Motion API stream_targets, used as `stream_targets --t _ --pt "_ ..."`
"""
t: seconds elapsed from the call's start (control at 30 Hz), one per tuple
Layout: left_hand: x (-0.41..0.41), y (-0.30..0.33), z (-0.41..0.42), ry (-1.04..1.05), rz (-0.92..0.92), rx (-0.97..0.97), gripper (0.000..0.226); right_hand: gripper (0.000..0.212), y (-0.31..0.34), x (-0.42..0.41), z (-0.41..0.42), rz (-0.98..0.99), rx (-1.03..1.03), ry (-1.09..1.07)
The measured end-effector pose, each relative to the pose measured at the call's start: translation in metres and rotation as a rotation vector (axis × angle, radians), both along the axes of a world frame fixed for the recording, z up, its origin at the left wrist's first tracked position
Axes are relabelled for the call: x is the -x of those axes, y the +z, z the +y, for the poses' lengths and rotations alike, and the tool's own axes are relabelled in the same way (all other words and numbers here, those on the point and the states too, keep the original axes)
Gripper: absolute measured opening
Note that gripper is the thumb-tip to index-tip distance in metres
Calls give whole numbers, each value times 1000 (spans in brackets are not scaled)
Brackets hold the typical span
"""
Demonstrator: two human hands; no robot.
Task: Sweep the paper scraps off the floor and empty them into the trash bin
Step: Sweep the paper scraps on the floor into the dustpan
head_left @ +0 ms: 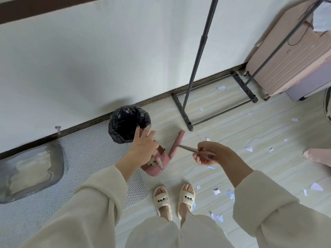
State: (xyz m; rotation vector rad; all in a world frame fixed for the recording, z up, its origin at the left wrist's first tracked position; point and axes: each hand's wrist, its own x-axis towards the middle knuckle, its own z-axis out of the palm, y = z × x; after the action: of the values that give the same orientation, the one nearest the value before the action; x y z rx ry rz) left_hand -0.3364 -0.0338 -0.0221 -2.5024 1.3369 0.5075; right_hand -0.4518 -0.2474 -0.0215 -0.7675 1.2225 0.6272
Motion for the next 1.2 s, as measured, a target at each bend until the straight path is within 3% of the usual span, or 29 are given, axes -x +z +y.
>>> stream_targets --t 0.13,0.27,0.33,0.4,0.47,0.53,0.57,0.67,0.83,1.03,1.2 --pt "6 -8 8 345 398 290 59 15 -11 -1 9 -9 34 65" --pt "6 -3 6 776 779 643 53 15 -13 5 11 -32 18 51" --pt "9 -5 1 896 810 748 52 14 -13 8 12 -42 21 30" --pt "18 -9 -4 981 767 792 68 14 -10 10 14 -50 29 27" --pt "29 -15 -8 1201 842 833 80 15 -10 14 16 -64 39 21" --pt "36 -22 -13 1423 978 893 64 16 -10 19 17 -78 51 12" --pt "38 -23 -16 1457 962 918 51 16 -9 22 17 -81 54 11" --pt "40 -24 -18 1503 789 1009 36 15 -7 30 19 -66 53 47" --pt "33 -18 4 1265 543 761 31 16 -10 35 33 -71 157 287" --pt "58 -19 14 1075 394 631 30 14 -28 41 44 -69 7 -7" --pt "92 -21 -3 971 335 567 33 13 -41 78 27 -40 44 -113"
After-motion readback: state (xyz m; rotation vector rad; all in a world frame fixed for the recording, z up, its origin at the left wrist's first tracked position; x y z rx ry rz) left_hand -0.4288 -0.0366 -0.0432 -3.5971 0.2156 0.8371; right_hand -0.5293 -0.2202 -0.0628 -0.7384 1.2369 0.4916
